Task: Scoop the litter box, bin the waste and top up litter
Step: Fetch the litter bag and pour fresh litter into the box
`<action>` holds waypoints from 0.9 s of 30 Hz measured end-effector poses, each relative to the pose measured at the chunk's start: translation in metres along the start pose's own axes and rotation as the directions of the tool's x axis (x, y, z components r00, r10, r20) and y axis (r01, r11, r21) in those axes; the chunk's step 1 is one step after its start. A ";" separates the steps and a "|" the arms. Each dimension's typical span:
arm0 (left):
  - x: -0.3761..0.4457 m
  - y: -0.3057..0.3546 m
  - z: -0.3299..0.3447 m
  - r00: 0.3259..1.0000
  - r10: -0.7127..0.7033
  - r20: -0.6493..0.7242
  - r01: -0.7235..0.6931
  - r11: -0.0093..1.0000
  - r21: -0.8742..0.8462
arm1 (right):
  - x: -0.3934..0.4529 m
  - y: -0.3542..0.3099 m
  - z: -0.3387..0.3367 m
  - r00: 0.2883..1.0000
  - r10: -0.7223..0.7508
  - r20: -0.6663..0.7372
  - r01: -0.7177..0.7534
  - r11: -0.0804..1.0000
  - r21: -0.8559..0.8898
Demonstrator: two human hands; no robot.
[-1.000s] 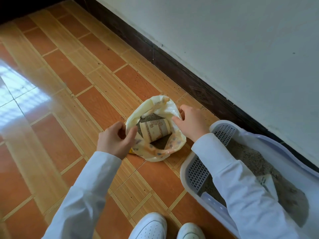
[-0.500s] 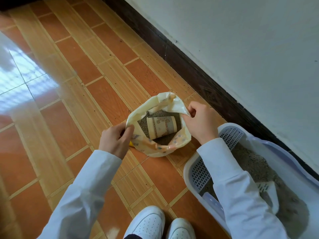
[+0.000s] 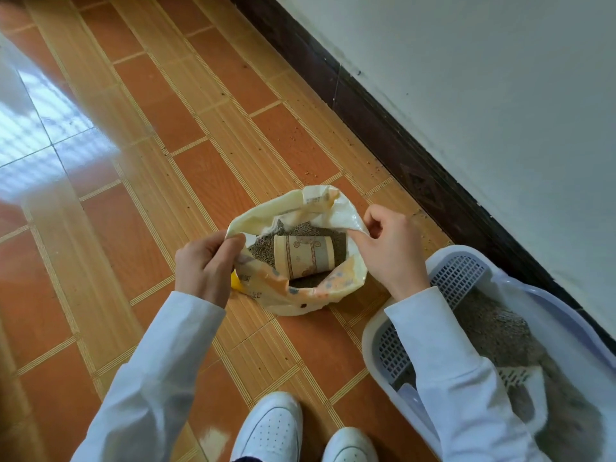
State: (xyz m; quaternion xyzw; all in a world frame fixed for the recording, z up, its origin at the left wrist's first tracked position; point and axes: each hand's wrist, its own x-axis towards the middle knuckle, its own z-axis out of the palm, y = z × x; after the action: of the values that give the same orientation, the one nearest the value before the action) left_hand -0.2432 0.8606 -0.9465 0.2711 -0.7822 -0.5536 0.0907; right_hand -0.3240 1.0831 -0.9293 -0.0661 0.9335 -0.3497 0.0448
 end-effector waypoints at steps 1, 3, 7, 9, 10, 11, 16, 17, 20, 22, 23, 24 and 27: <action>0.000 0.002 -0.001 1.000 -0.006 0.004 0.006 1.000 -0.003 | 0.000 -0.001 -0.001 1.000 -0.002 -0.002 0.002 1.000 -0.001; -0.002 0.008 -0.004 1.000 -0.018 0.005 0.018 1.000 -0.010 | 0.001 -0.007 -0.004 1.000 -0.003 -0.011 0.003 1.000 0.009; -0.010 0.039 -0.021 0.999 -0.044 0.009 0.044 0.999 -0.022 | -0.001 -0.032 -0.031 1.000 0.007 0.028 -0.007 1.000 0.024; -0.016 0.068 -0.036 0.998 -0.059 0.008 0.059 0.998 -0.025 | -0.002 -0.056 -0.055 0.999 0.013 0.048 -0.015 0.999 0.035; -0.020 0.087 -0.045 0.998 -0.070 0.004 0.070 0.997 -0.026 | -0.002 -0.071 -0.068 0.999 0.016 0.050 -0.019 0.999 0.044; -0.024 0.105 -0.054 0.997 -0.081 0.000 0.081 0.996 -0.025 | -0.003 -0.086 -0.083 0.999 0.020 0.050 -0.022 0.998 0.051; -0.051 0.213 -0.113 0.992 -0.123 -0.012 0.122 0.990 -0.077 | -0.015 -0.176 -0.170 0.998 0.017 0.066 -0.022 0.996 0.081; -0.057 0.238 -0.126 0.992 -0.124 -0.014 0.122 0.988 -0.089 | -0.018 -0.196 -0.191 0.998 0.016 0.064 -0.021 0.996 0.091; -0.078 0.324 -0.165 0.994 -0.111 -0.020 0.109 0.990 -0.085 | -0.032 -0.261 -0.257 0.999 0.015 0.047 -0.020 0.993 0.120; -0.095 0.384 -0.194 0.994 -0.102 -0.027 0.100 0.992 -0.071 | -0.042 -0.304 -0.305 0.999 0.010 0.043 -0.016 0.990 0.141; -0.103 0.411 -0.208 0.994 -0.101 -0.034 0.098 0.993 -0.064 | -0.047 -0.325 -0.328 0.999 0.004 0.041 -0.010 0.989 0.144; -0.113 0.444 -0.224 0.994 -0.102 -0.031 0.100 0.994 -0.054 | -0.055 -0.350 -0.357 0.999 -0.001 0.041 -0.005 0.988 0.151; -0.132 0.512 -0.255 0.998 -0.055 -0.006 0.055 0.998 -0.024 | -0.069 -0.403 -0.416 1.000 -0.023 0.008 0.021 0.982 0.189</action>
State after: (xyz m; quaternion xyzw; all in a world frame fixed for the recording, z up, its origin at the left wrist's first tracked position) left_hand -0.1856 0.8443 -0.3628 0.2933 -0.7675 -0.5643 0.0810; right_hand -0.2728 1.0621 -0.3482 -0.0736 0.8952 -0.4366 0.0516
